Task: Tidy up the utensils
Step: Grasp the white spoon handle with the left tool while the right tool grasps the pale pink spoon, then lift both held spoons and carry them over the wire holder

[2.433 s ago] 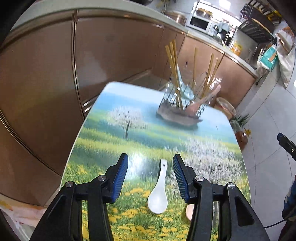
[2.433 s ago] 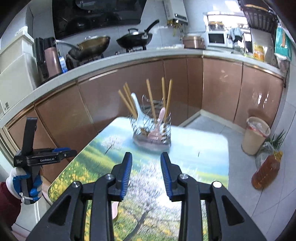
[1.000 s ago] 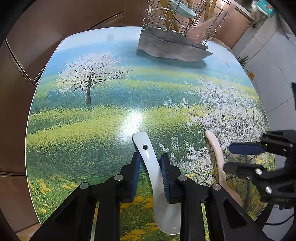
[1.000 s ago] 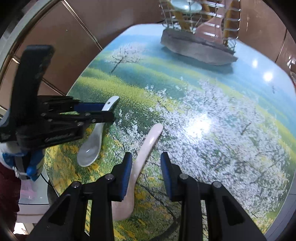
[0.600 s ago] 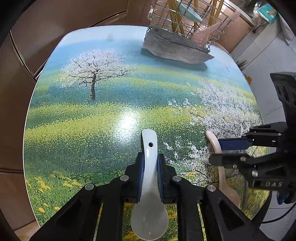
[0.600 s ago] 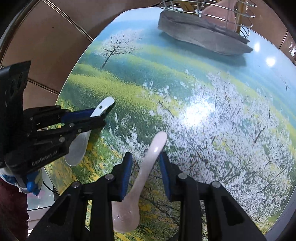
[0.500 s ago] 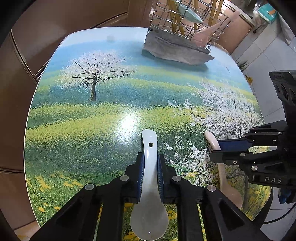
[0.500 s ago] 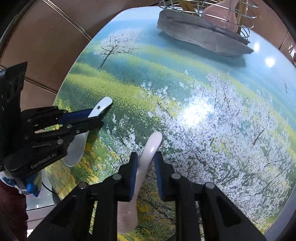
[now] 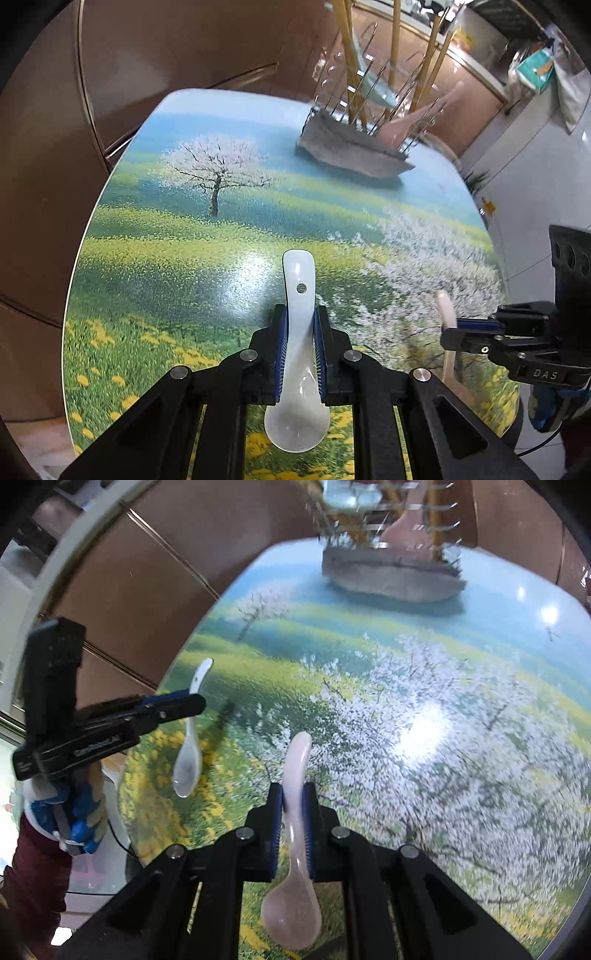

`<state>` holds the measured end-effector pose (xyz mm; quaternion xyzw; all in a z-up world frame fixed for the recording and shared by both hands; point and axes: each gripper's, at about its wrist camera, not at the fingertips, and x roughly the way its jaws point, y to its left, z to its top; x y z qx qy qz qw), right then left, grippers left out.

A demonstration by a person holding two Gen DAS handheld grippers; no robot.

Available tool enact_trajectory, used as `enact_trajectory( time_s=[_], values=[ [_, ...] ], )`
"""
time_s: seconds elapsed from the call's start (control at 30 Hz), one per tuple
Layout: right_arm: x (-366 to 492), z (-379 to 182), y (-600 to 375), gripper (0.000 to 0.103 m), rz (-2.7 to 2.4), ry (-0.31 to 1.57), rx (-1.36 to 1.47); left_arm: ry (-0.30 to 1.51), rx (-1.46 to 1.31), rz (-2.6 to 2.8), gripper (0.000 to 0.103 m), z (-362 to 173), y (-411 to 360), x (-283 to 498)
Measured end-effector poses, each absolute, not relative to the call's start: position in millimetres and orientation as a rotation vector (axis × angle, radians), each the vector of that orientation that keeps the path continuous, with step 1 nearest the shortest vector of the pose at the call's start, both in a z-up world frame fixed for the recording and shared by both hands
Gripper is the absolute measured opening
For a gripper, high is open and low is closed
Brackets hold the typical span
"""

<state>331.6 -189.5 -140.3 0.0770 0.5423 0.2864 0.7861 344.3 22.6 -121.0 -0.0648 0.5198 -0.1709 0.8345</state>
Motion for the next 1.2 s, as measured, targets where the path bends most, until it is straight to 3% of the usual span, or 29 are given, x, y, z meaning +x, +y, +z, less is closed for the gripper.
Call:
enact_trajectory(
  time_s=[0.4,1.2],
  values=[
    [278,-105,-217,0.007,0.609,0.990,0.203,1.031,-0.181,-0.340,0.013,-99,23,313],
    [259,-44,-220,0.007,0.518,0.900,0.119,0.907,-0.238,-0.393,0.013,-44,12,292]
  ],
)
